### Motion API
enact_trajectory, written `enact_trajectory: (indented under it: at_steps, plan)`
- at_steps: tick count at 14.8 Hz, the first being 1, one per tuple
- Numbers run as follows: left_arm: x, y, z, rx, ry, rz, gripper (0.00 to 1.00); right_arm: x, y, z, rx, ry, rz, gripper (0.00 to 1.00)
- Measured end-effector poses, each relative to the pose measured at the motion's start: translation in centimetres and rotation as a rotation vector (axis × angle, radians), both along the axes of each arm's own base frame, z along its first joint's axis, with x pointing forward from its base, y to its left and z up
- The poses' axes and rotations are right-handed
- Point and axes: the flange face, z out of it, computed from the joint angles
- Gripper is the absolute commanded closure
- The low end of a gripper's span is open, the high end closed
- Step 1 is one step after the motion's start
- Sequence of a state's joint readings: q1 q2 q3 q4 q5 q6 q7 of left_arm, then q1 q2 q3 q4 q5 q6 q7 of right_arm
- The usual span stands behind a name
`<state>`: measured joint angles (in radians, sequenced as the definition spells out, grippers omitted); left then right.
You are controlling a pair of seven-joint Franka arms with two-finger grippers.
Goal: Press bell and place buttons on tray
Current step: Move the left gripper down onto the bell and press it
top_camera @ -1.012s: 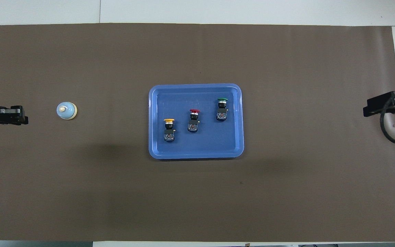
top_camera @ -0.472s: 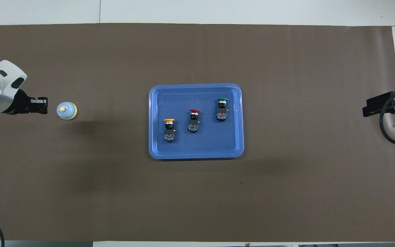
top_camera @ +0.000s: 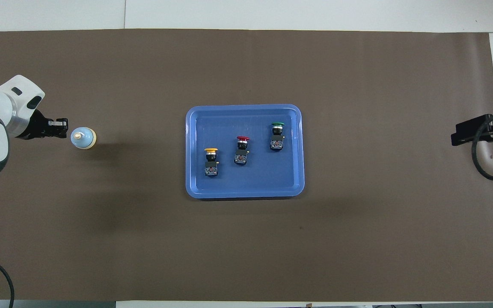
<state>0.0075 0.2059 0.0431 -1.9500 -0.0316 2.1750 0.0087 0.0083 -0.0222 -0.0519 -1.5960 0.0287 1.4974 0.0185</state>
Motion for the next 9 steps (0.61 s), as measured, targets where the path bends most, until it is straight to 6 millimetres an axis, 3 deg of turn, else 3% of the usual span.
enact_trajectory:
  at_steps: [9]
  plan:
    - [0.4, -0.8, -2.7, 0.002, -0.01, -0.013, 1.0, 0.0, 0.1, 0.0, 0.0, 0.0, 0.002, 0.0]
